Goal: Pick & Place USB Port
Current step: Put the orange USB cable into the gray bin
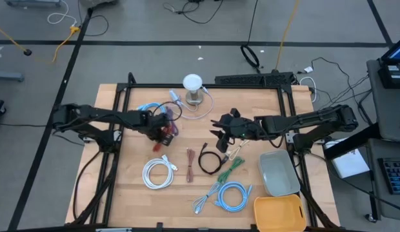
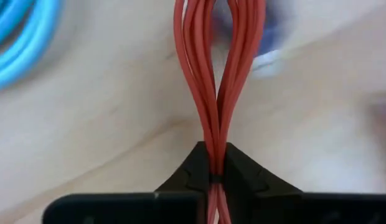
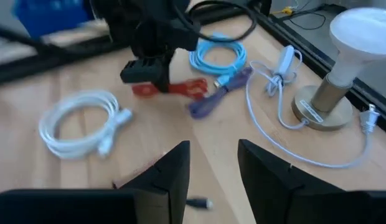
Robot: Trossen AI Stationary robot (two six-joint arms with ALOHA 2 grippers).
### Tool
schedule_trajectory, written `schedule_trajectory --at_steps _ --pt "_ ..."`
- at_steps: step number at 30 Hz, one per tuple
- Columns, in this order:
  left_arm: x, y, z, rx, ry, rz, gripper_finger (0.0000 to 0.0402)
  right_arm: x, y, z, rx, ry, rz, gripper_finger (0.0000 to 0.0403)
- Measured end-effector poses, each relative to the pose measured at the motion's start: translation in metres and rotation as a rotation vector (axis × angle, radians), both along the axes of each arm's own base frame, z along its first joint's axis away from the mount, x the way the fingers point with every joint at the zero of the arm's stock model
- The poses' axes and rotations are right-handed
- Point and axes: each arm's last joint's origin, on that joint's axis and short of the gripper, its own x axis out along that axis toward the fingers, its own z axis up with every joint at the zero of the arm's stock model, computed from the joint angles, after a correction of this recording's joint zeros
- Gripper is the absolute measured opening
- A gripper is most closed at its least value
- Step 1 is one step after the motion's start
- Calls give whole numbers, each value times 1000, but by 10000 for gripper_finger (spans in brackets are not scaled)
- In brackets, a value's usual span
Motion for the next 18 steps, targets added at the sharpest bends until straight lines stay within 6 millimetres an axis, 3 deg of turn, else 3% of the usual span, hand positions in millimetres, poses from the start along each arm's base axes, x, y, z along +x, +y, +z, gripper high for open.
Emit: schedule_trajectory --at_steps 8,11,14,18 --pt "-3 -18 78 221 -575 52 15 13 4 23 174 -317 52 127" --pt "-9 -23 109 315 -812 59 15 15 4 22 221 -436 44 127" --pt "-11 -25 126 344 -954 36 15 14 1 17 270 -560 33 127" --pt "-9 -33 133 324 -1040 -22 15 17 -9 0 377 -716 0 128"
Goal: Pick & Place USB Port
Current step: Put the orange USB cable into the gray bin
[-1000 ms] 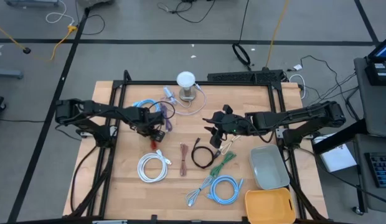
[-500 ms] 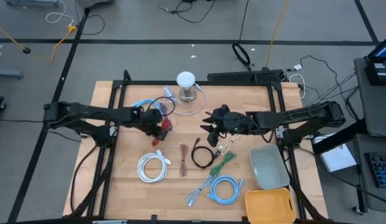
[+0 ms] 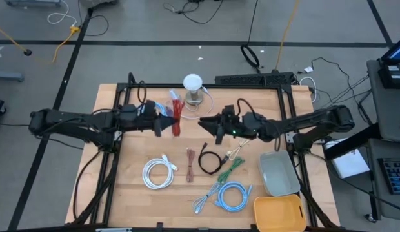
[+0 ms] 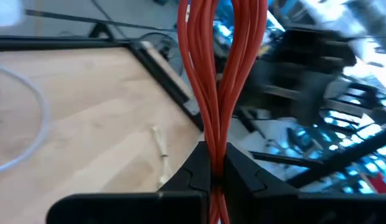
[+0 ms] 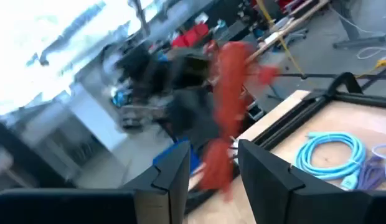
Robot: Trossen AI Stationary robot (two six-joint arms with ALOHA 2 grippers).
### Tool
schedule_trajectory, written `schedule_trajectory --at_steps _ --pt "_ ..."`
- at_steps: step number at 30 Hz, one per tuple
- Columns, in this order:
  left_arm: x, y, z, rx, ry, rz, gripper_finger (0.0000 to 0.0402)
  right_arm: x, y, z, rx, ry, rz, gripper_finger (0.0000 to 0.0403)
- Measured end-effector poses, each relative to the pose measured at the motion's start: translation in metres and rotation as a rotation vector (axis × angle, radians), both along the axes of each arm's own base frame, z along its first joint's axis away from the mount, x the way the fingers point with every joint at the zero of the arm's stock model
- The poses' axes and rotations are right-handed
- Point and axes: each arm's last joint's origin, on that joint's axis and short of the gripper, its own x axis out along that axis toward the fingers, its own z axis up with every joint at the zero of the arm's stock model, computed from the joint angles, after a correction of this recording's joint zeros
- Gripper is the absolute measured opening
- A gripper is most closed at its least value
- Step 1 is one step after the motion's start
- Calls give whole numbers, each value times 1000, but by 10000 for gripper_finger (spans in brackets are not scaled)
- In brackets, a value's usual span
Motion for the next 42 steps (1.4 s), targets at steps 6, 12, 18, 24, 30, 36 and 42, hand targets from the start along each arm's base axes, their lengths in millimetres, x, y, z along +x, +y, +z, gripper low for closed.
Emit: schedule_trajectory --at_steps 6,12,18,24,30,36,42 --pt "19 -4 0 -5 -89 -49 15 15 -5 -16 88 -101 84 128" --pt "46 -9 -7 -16 -56 -149 14 30 -3 -20 86 -156 99 128" --pt "69 -14 4 31 -29 -238 14 38 -3 -11 58 -189 114 128" --pt "73 -13 6 59 34 -245 14 38 -2 -12 33 -176 114 128" --pt "64 -10 14 73 27 -212 14 38 0 -11 22 -182 131 128" --pt "47 -9 21 103 63 -151 14 38 0 -11 12 -166 131 128" --pt "39 -10 28 118 53 -117 14 37 1 -11 7 -167 143 128"
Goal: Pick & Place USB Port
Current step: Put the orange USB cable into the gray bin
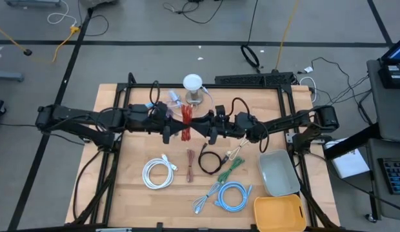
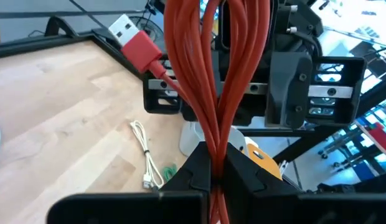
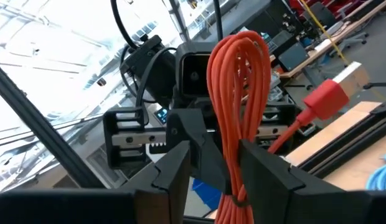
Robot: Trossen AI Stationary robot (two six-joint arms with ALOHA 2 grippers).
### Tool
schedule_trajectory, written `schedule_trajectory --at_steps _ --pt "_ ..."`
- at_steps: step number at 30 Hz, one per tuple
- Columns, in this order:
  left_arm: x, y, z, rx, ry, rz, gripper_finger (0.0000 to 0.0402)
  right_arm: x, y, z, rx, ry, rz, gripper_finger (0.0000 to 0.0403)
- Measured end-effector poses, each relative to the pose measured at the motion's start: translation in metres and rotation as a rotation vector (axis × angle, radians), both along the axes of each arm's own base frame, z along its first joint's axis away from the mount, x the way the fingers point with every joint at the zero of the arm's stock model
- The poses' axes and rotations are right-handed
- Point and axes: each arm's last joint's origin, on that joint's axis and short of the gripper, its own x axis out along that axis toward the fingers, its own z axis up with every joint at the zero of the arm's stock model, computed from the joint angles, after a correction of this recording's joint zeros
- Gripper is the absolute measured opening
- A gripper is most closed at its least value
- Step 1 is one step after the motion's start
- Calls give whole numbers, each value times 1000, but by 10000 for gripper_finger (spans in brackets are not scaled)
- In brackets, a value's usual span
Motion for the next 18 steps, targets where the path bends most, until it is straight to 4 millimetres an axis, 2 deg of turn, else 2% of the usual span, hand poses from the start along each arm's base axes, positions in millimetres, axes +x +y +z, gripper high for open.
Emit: schedule_trajectory --at_steps 10,18 --pt "-1 -8 1 0 -7 21 14 0 1 0 -8 3 17 128" --pt "-20 -18 17 23 -65 63 14 1 2 -2 -15 21 49 128"
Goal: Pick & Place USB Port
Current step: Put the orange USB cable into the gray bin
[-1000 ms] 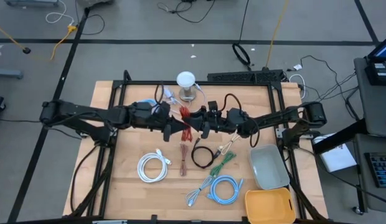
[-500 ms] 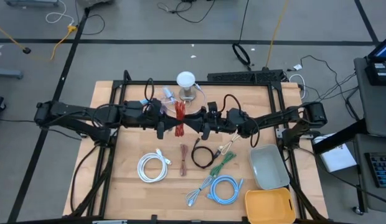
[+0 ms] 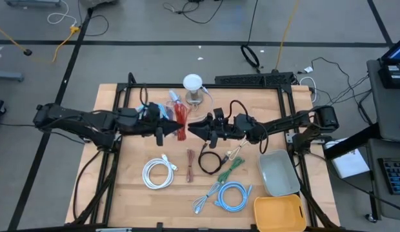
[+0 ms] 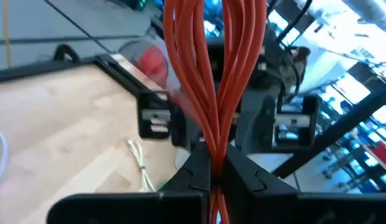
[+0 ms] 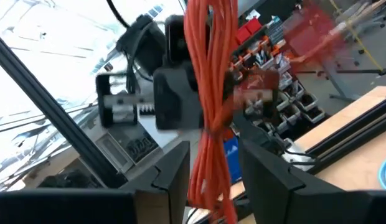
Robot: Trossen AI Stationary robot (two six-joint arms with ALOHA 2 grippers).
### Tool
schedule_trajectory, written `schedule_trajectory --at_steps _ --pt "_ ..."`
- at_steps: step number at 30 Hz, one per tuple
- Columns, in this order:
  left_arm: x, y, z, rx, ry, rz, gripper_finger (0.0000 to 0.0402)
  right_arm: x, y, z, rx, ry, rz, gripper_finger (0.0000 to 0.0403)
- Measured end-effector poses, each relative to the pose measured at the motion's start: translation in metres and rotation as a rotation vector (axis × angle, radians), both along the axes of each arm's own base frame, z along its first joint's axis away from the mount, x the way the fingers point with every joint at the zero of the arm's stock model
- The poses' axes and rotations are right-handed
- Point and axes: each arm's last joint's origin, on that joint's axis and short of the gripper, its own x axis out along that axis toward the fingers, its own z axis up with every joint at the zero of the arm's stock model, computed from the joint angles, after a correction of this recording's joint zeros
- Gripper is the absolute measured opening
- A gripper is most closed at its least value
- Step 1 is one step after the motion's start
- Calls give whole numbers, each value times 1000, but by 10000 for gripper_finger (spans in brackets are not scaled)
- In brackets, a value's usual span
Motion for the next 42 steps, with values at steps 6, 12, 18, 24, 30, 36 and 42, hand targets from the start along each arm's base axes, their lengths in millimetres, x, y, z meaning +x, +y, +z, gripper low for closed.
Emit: schedule_trajectory --at_steps 6,12,18,24,30,36,42 --pt "-4 2 -3 3 40 16 14 0 0 1 9 -10 0 128" --pt "0 0 -5 0 46 5 14 0 0 1 8 -16 -4 128" --pt "7 -2 -8 -4 39 -21 14 -1 0 2 8 -22 -4 128" --pt "19 -3 -12 -12 23 -50 14 -1 0 3 12 -31 -5 128" --pt "27 -4 -16 -21 15 -74 14 -1 0 3 12 -31 -3 128" --pt "30 -5 -18 -30 9 -95 14 -1 2 3 15 -26 4 128" --pt "34 -2 -19 -35 5 -106 14 -1 3 3 12 -31 5 128"
